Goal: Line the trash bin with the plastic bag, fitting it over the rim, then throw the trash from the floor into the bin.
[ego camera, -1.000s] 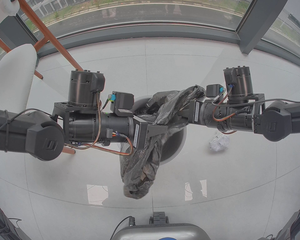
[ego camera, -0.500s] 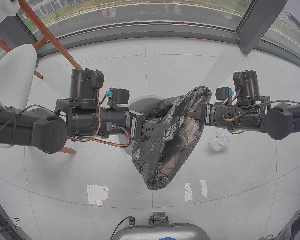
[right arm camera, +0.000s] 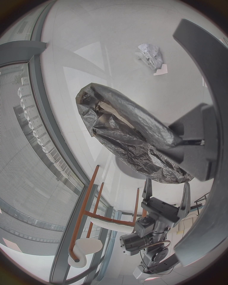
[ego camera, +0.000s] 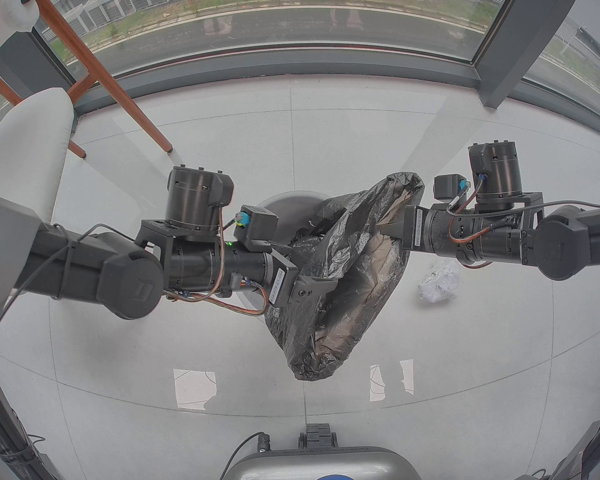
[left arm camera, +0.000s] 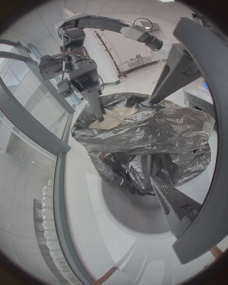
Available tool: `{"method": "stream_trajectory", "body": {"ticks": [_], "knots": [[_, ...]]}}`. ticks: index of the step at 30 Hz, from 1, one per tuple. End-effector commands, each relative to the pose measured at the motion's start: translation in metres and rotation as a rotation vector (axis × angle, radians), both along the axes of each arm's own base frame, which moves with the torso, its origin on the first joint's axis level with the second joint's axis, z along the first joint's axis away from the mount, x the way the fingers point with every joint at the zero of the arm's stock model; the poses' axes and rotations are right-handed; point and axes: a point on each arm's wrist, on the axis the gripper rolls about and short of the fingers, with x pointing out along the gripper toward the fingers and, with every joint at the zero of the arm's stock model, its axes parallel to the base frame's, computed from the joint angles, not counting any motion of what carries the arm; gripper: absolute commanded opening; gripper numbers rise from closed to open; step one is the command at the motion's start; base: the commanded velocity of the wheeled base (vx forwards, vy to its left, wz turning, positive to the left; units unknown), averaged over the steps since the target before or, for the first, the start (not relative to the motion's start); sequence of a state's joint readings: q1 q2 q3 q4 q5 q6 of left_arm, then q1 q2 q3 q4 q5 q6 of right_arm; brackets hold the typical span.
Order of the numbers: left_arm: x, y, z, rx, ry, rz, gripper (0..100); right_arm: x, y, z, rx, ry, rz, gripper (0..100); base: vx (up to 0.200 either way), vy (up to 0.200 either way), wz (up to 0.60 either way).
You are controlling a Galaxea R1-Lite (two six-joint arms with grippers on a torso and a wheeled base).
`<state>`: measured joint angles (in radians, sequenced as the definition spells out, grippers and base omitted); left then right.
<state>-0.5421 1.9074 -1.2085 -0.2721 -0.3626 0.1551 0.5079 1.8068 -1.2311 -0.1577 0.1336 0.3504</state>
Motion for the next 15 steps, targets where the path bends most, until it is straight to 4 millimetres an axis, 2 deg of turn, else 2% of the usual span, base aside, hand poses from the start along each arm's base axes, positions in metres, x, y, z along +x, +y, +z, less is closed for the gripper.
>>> {"method": "stream_trajectory", "body": {"ticks": [1,4,5,10,15], "knots": [[0.008,-0.009,-0.02,0.028,0.041,-0.006,100,-0.001,0.001,0.001,0.003,-0.004,0.002,0,0.0,0.0,0.0],[0.01,-0.01,-0.025,0.038,0.049,0.002,100,0.0,0.001,0.002,0.005,-0.007,0.002,0,0.0,0.0,0.0],[0.01,-0.01,-0.026,0.038,0.049,0.002,0,0.0,0.001,0.002,0.004,-0.006,0.002,0,0.0,0.0,0.0],[0.015,-0.009,-0.017,0.02,0.026,0.011,0,0.0,0.001,0.0,0.0,-0.003,0.002,0,0.0,0.0,0.0],[0.022,0.001,-0.014,0.012,0.019,0.042,0,0.0,0.0,-0.001,-0.001,0.002,-0.002,0,0.0,0.0,0.0]]}}
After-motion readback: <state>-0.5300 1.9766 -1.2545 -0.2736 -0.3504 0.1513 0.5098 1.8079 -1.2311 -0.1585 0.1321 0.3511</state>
